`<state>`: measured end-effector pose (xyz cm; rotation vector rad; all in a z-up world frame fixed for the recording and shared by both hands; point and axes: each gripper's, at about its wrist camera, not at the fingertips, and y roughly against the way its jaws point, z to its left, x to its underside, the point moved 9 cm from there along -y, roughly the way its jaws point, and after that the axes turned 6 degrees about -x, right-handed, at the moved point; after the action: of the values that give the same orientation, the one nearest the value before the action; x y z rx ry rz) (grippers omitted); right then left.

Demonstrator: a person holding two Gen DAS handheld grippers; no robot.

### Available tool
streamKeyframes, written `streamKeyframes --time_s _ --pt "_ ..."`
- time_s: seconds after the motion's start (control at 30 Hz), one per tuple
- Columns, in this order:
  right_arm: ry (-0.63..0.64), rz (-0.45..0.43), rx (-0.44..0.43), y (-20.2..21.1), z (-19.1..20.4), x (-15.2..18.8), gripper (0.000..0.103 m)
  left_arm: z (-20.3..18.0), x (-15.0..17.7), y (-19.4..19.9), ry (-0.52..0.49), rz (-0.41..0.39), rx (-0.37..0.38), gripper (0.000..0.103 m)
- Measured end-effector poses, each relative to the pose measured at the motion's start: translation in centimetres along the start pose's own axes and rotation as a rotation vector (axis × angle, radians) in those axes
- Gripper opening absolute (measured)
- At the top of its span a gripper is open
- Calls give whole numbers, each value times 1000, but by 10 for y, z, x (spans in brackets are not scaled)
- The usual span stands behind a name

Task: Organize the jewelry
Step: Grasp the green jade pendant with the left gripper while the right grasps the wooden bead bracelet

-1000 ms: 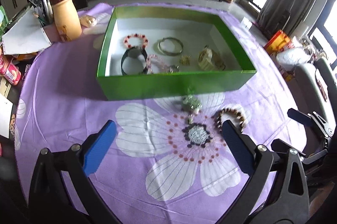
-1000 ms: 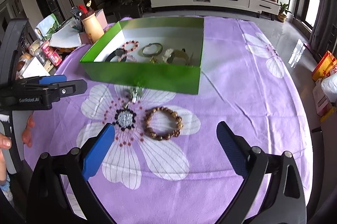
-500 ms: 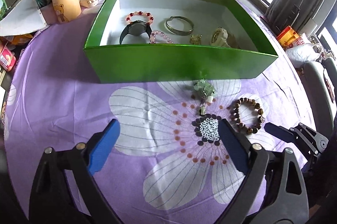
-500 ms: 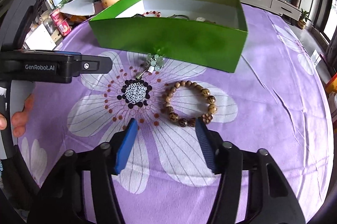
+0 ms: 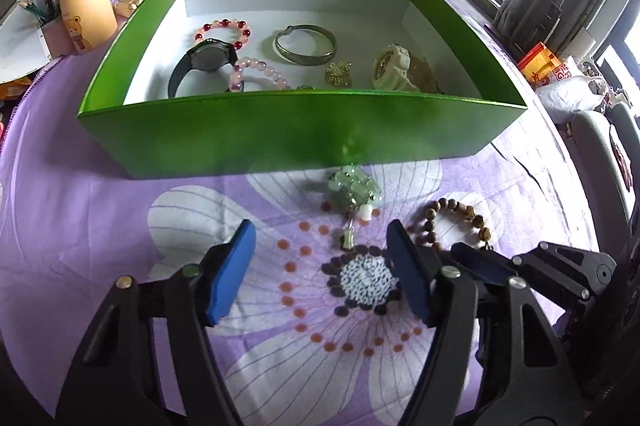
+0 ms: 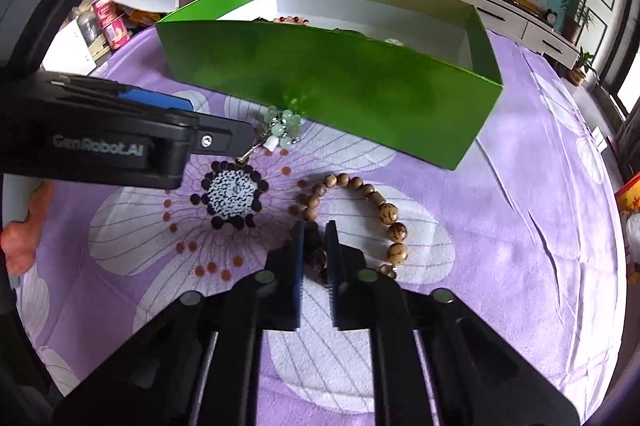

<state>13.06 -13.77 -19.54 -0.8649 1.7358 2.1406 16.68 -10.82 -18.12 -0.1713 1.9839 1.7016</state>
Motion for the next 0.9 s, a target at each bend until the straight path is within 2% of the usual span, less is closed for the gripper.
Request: streamKeyframes --time_s 0.03,0.1,0.23,0.4,0.43,0.5,0.67,0.9 --pt "-22 -1 8 1 -5 1 10 -1 -1 -2 5 3 6 58" --pt "-60 -10 26 6 -15 5 10 -5 -3 -8 9 8 2 53" --pt "-156 -42 -11 17 -32 15 10 -13 -8 -16 8 1 -10 50" --pt "-191 -62 -29 26 -38 20 10 -23 -16 -23 -16 -10 -33 43" --pt "-192 -65 -31 27 -38 20 10 -24 -17 -24 -17 -11 -38 39" --pt "-195 -74 -38 30 -38 20 10 -27 -19 -25 -15 -12 -20 31" --pt "-200 -95 -48 35 -39 18 10 -30 -18 -26 -45 -26 10 24" --pt "-219 -114 -59 40 -41 16 10 -27 -12 -22 -22 -10 79 22"
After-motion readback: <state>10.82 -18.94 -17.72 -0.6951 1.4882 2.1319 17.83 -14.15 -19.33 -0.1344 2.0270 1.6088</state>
